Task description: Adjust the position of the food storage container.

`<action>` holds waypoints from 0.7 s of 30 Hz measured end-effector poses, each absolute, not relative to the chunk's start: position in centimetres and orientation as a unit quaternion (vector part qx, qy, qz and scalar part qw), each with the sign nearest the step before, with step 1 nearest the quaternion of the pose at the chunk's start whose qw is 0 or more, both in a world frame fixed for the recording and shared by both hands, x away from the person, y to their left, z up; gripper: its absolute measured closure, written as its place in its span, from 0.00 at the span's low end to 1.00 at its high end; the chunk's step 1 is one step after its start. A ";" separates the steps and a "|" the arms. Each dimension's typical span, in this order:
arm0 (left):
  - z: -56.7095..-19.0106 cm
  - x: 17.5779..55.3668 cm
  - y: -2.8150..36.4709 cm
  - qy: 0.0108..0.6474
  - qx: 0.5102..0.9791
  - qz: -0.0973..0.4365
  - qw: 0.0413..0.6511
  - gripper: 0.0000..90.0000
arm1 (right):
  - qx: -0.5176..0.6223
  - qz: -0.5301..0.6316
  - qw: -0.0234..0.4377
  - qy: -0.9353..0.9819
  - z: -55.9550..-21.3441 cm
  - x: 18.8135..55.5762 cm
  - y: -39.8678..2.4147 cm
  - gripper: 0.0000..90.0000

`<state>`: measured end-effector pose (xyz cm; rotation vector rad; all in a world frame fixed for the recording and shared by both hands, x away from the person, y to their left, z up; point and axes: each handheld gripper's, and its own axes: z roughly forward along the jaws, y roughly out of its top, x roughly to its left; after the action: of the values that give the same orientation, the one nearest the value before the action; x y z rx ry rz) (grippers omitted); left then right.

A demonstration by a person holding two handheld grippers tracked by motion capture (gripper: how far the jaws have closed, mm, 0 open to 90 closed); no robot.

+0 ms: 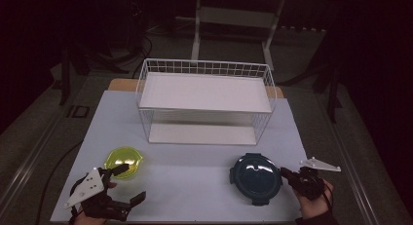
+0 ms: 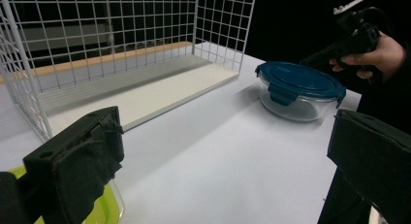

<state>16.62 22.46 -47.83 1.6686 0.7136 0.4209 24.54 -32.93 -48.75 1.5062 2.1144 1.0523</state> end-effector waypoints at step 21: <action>-47.9 16.7 22.0 0.303 0.724 0.169 0.596 0.00 | 0.473 0.384 0.128 0.783 -48.8 25.6 -27.6 1.00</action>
<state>16.69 22.01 -47.94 1.6814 0.7034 0.3926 25.58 -27.56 -48.82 1.3762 2.2755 1.1157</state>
